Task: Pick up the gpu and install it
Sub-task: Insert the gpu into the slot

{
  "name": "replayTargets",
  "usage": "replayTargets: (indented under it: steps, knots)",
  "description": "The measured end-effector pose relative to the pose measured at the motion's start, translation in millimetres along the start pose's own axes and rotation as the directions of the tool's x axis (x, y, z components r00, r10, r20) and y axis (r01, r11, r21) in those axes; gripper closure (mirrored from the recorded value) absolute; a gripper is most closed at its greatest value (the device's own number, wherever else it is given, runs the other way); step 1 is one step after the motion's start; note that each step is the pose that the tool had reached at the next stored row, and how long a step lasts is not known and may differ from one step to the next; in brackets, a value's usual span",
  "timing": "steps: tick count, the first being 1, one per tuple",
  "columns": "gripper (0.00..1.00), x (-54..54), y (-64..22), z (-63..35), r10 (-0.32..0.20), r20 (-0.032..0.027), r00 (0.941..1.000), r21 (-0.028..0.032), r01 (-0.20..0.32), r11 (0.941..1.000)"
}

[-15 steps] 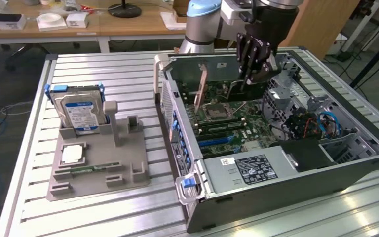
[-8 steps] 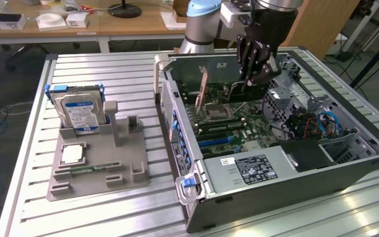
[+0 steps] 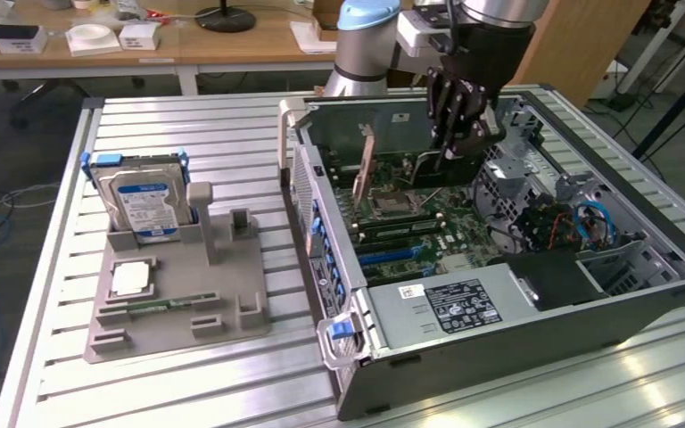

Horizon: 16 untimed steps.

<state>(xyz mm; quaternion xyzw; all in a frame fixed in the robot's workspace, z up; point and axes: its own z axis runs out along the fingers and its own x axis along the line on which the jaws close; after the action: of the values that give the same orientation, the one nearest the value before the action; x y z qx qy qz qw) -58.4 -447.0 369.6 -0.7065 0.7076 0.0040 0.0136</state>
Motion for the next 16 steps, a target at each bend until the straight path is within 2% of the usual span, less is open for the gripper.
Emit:
replayTargets:
  steps: [9, 16]
  knots:
    - [0.74, 0.5, 0.2, 11.3, 0.0, -0.0001, 1.0, -0.0001, 0.0, 1.0]
    - [0.74, 5.2, 0.2, 15.2, 0.0, -0.0001, 1.0, 0.0, 0.0, 1.0]
